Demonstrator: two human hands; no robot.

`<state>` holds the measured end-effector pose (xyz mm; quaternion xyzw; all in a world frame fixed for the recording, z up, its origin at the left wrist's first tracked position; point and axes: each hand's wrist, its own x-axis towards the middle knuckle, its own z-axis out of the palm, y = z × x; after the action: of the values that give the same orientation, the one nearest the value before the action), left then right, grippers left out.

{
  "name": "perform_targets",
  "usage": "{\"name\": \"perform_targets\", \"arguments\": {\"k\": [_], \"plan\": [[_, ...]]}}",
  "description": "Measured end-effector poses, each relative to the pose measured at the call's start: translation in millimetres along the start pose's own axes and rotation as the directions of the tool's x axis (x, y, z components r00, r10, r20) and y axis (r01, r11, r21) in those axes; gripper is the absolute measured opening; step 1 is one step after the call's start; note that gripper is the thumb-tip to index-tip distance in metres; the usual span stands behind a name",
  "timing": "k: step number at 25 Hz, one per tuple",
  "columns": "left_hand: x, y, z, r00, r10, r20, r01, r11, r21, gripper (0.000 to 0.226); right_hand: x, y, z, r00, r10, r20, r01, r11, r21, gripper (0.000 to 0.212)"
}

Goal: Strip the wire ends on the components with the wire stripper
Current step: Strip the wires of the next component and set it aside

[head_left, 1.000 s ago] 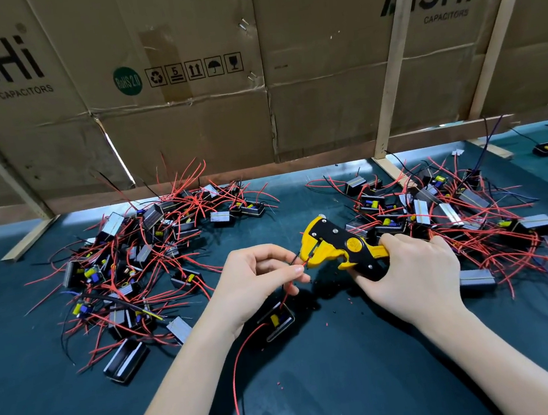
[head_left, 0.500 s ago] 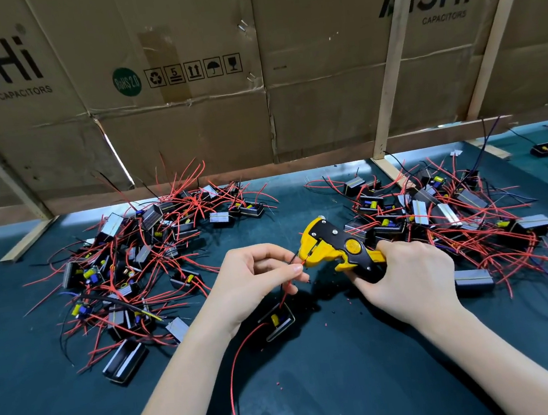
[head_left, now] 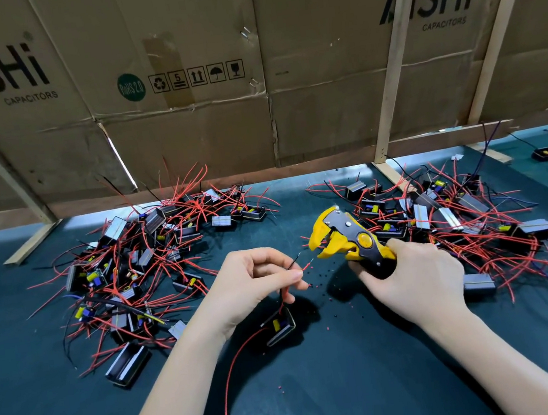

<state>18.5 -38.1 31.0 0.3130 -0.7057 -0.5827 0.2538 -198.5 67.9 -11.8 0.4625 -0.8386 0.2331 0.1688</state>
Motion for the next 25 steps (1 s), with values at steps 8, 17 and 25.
{"name": "perform_targets", "arguments": {"k": [8,17,25], "plan": [[0,1,-1,1.000,-0.029,0.012,0.029,0.999,-0.015,0.010,4,8,4,0.995,-0.022,-0.095,0.026,0.999,0.044,0.052],[1,-3,11,0.997,0.061,0.057,-0.064,0.996,0.056,0.013,0,-1,5,0.984,-0.105,-0.145,0.112,0.993,0.035,0.051],[2,-7,13,0.996,0.085,0.015,-0.085,0.994,0.073,0.015,-2,-3,7,0.973,-0.161,-0.162,0.168,0.986,0.025,0.049]]}}
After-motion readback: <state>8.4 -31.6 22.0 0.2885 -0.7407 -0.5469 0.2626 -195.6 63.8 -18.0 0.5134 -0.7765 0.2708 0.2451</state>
